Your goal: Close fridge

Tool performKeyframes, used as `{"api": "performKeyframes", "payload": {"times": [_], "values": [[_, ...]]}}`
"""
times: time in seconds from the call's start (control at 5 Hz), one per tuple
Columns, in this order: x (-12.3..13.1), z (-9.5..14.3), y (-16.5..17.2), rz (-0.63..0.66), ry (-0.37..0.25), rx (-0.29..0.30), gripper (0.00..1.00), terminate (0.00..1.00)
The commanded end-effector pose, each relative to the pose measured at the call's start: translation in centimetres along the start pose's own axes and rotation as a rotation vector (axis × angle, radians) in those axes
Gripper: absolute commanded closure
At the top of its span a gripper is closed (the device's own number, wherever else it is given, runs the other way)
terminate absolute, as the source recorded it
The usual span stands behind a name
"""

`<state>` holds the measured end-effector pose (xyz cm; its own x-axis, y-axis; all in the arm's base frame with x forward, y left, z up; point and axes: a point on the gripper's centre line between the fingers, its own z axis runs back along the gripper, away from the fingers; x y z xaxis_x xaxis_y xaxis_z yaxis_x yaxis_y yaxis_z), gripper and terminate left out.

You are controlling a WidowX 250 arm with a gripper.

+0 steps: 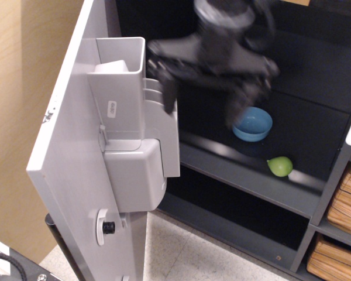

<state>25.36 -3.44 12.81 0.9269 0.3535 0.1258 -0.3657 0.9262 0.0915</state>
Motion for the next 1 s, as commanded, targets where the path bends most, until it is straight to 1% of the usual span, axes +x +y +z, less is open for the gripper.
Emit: {"api": "performKeyframes", "payload": {"times": [0.0, 0.2, 0.4, 0.6, 0.8], "values": [[-1.6, 4.1, 3.5, -0.023, -0.070, -0.053, 0.00, 0.00], [-3.2, 4.9, 5.2, -0.043, -0.069, -0.054, 0.00, 0.00], [-3.9, 5.6, 7.0, -0.043, -0.092, -0.064, 0.00, 0.00], [-4.3, 6.1, 8.5, -0.027, -0.088, -0.065, 0.00, 0.00], [-4.6, 6.2, 9.7, -0.016, -0.107, -0.059, 0.00, 0.00]]}}
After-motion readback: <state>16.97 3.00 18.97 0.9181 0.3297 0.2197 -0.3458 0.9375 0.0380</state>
